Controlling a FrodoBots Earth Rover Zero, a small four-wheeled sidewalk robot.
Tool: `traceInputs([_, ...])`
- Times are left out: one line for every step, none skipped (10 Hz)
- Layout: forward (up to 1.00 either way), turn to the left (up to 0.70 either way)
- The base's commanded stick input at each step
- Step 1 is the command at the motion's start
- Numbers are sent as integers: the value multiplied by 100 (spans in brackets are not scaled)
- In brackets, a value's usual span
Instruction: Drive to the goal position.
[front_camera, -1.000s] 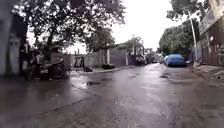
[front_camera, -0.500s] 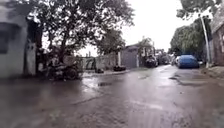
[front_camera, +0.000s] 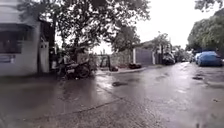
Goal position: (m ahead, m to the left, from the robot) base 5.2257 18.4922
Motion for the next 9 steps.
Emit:
traceInputs([100, 27])
traceInputs([100, 27])
traceInputs([100, 27])
traceInputs([17, 42])
traceInputs([0, 45])
traceInputs([0, 45])
traceInputs([0, 45])
traceInputs([0, 45])
traceInputs([0, 45])
